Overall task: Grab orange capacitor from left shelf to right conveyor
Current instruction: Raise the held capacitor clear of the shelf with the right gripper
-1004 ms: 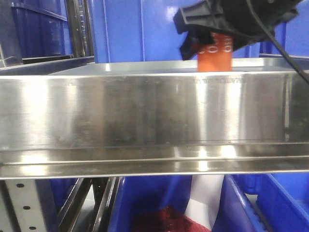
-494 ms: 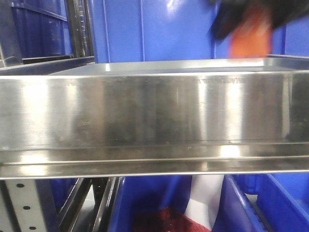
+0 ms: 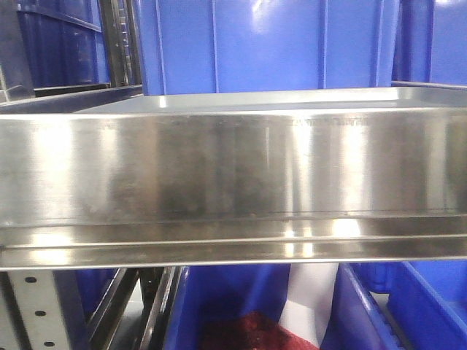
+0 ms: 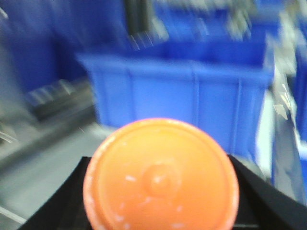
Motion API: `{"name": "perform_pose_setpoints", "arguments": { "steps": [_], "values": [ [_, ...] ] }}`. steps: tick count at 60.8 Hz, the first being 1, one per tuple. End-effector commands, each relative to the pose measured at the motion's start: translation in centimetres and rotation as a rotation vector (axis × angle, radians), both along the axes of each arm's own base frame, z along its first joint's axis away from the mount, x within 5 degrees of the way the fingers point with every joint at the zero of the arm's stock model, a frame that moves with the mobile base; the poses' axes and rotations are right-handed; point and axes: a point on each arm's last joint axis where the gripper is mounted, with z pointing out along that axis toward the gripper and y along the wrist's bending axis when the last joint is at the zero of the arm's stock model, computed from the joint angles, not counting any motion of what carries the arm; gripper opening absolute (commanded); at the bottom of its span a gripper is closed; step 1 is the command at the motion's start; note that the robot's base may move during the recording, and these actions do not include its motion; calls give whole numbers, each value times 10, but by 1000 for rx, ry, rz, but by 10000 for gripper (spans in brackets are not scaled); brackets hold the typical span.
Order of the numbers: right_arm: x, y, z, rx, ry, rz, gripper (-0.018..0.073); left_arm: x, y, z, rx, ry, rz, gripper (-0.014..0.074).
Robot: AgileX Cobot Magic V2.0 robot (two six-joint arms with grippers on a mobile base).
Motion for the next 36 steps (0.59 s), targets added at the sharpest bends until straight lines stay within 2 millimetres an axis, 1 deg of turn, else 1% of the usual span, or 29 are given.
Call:
{"name": "perform_pose_setpoints", "arguments": {
  "steps": [1,8,16,21,27,36],
  "values": [
    [-21,-11,3,59,-165,67,46,0,0,10,-12,-81,2,-105],
    [-41,-26,-15,116,-245,93,46,0,0,10,-12,-81,2,-105],
    [-53,-33,-35,155,-307,119,46,0,0,10,-12,-81,2,-105],
    [-56,-34,-46,166,-327,134,46,0,0,10,-12,-81,2,-105],
    [-54,-31,-58,156,-322,149,46,0,0,10,-12,-81,2,-105],
    [-52,-28,-65,143,-309,157,46,0,0,10,-12,-81,2,-105]
  ]
}}
